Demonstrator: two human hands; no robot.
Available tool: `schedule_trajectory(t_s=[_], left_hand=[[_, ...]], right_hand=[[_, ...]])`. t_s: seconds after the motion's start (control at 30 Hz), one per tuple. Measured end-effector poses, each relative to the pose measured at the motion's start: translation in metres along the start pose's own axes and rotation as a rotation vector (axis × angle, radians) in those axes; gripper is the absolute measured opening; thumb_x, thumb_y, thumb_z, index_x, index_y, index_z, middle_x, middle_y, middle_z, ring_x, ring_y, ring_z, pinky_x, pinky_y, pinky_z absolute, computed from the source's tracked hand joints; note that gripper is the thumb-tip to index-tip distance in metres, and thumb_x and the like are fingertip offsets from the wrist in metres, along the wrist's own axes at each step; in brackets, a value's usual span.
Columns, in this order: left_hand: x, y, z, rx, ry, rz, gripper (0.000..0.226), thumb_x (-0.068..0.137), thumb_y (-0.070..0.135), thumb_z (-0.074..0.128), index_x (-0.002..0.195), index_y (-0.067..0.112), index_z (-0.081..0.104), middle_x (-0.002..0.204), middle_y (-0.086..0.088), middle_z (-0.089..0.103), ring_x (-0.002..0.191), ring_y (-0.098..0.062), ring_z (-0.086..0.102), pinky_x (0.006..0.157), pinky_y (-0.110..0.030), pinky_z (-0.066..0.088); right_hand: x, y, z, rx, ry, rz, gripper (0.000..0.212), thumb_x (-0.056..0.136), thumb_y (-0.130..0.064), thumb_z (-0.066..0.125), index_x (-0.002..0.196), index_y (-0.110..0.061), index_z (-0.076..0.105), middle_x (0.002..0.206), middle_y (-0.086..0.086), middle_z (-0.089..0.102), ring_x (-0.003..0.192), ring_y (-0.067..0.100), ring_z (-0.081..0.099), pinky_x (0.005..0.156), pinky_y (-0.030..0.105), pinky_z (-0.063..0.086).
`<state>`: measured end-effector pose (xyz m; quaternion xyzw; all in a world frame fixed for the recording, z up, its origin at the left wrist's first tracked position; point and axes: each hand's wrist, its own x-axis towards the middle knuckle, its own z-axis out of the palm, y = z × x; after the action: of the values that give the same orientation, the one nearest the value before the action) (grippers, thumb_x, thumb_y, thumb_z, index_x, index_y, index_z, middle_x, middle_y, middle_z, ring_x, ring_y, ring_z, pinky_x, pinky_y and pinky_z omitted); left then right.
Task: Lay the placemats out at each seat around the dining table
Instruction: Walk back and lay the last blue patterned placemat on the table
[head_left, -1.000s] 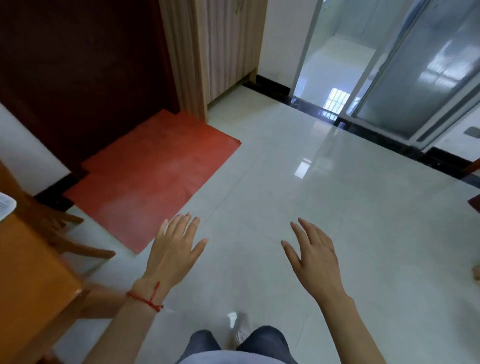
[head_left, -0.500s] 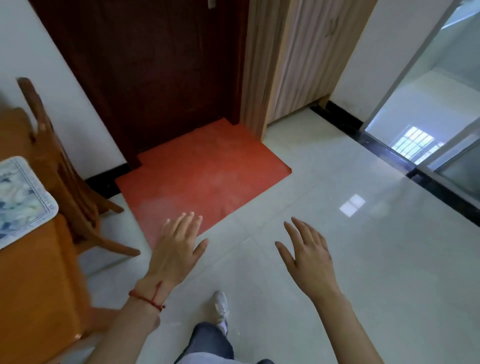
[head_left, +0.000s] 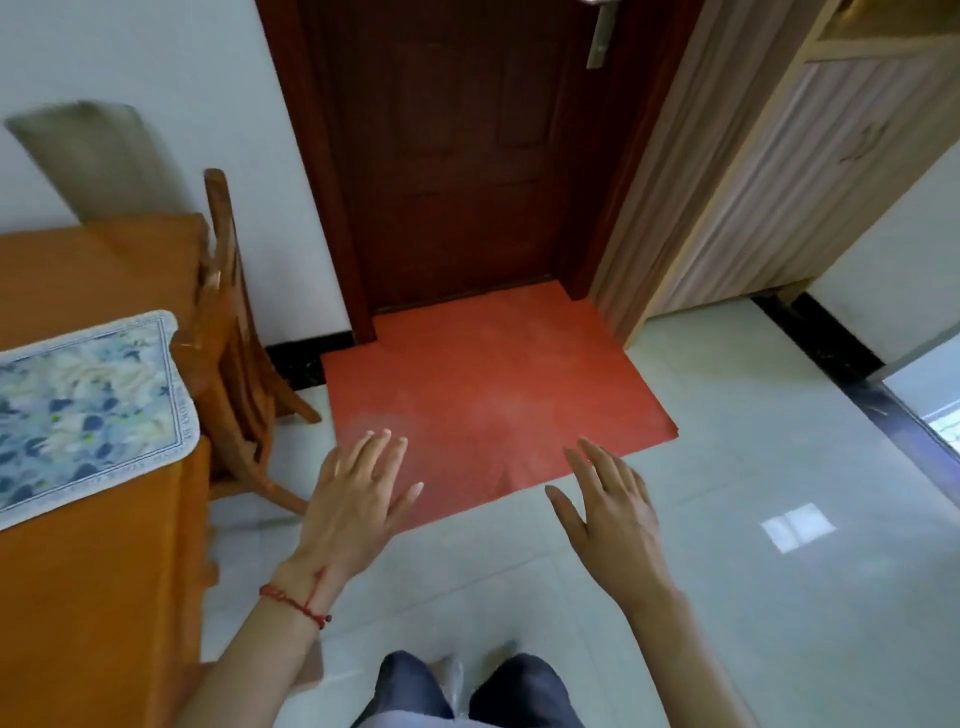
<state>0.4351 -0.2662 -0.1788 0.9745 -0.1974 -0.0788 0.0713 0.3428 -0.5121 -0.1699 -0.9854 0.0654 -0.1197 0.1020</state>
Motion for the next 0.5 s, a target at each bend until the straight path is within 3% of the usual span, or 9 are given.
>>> schedule_trajectory(t_s=[0.13, 0.37, 0.5], left_hand=[[0.012, -0.006, -0.001, -0.003, 0.013, -0.128, 0.066, 0.094, 0.052, 0.018, 0.122, 0.005, 0.056, 0.121, -0.014, 0.062, 0.114, -0.031, 0.057, 0.092, -0.049, 0.048], [0.027, 0.005, -0.010, -0.050, 0.091, -0.398, 0.071, 0.096, 0.050, 0.008, 0.115, 0.005, 0.059, 0.114, -0.015, 0.064, 0.108, -0.032, 0.060, 0.088, -0.049, 0.050], [0.036, 0.015, -0.013, -0.059, 0.106, -0.520, 0.071, 0.095, 0.051, 0.008, 0.114, 0.005, 0.060, 0.113, -0.015, 0.065, 0.107, -0.032, 0.061, 0.089, -0.048, 0.049]], right_hand=[[0.050, 0.005, 0.012, 0.053, 0.001, -0.137, 0.043, 0.086, -0.037, 0.042, 0.113, -0.008, 0.060, 0.119, 0.010, 0.062, 0.107, 0.028, 0.059, 0.087, 0.040, 0.049], [0.135, 0.010, 0.030, 0.120, -0.074, -0.450, 0.040, 0.085, -0.033, 0.048, 0.116, -0.008, 0.057, 0.121, 0.010, 0.061, 0.108, 0.027, 0.059, 0.089, 0.039, 0.048], [0.170, 0.011, 0.039, 0.114, -0.128, -0.579, 0.045, 0.087, -0.039, 0.042, 0.117, -0.009, 0.058, 0.123, 0.009, 0.060, 0.109, 0.025, 0.059, 0.089, 0.038, 0.048]])
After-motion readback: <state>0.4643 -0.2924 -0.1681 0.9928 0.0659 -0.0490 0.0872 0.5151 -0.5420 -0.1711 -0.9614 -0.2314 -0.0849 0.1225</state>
